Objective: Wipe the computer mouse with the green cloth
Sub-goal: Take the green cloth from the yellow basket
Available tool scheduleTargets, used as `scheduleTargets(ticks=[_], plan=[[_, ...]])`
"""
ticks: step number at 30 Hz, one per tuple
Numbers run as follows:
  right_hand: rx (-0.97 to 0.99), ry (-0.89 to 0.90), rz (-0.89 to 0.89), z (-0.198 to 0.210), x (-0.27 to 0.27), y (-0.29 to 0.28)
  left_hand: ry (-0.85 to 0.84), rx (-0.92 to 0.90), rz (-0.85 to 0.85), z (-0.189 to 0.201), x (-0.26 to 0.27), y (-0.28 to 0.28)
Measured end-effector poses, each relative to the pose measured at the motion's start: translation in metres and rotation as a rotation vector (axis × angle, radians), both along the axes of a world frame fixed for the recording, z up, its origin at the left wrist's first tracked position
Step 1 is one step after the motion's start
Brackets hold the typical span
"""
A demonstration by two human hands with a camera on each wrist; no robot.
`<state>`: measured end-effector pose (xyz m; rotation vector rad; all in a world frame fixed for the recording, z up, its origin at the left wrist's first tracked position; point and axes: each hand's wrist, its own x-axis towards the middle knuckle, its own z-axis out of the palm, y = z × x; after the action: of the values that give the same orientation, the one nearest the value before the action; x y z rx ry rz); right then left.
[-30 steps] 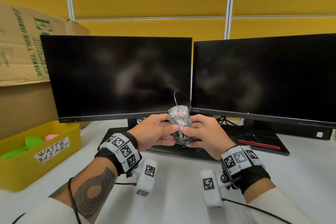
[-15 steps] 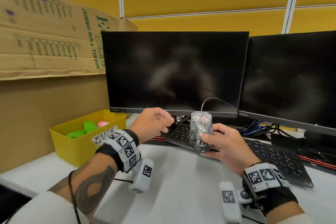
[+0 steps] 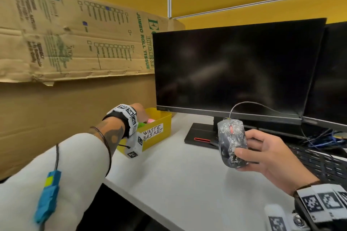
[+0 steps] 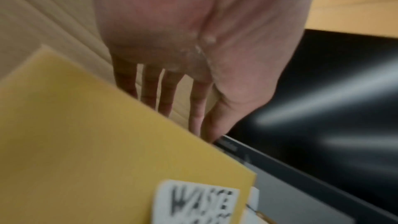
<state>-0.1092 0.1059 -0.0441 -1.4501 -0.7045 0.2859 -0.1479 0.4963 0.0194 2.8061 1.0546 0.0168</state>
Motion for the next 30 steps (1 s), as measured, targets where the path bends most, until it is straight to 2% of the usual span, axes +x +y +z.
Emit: scheduleTargets(ticks=[2,6,11,15,18,21,27,30], plan=[[0.005,-0.003,0.005,0.001,0.000,-0.001,0.129,0.096,-0.041,-0.002,0.007,0.011],[0.009,-0.005,0.012,0.000,0.000,-0.001,0.250,0.174,-0.021,-0.008,0.019,0.024],[-0.007,0.003,-0.012,-0.002,0.003,-0.001,0.293,0.219,-0.025,-0.018,0.031,0.027],[-0.022,0.010,-0.047,-0.003,0.005,-0.005,0.256,0.211,-0.010,-0.020,0.030,0.032],[-0.021,0.011,-0.063,-0.001,0.005,-0.006,0.126,0.204,-0.001,-0.015,0.024,0.026],[-0.017,0.016,-0.079,0.000,0.006,-0.006,-0.014,0.206,0.029,0.010,0.012,0.014],[0.024,0.040,-0.113,0.002,0.008,-0.011,-0.567,0.166,-0.124,0.072,-0.010,-0.026],[0.046,0.050,-0.127,0.004,0.008,-0.017,-0.789,0.106,-0.232,0.093,-0.016,-0.059]])
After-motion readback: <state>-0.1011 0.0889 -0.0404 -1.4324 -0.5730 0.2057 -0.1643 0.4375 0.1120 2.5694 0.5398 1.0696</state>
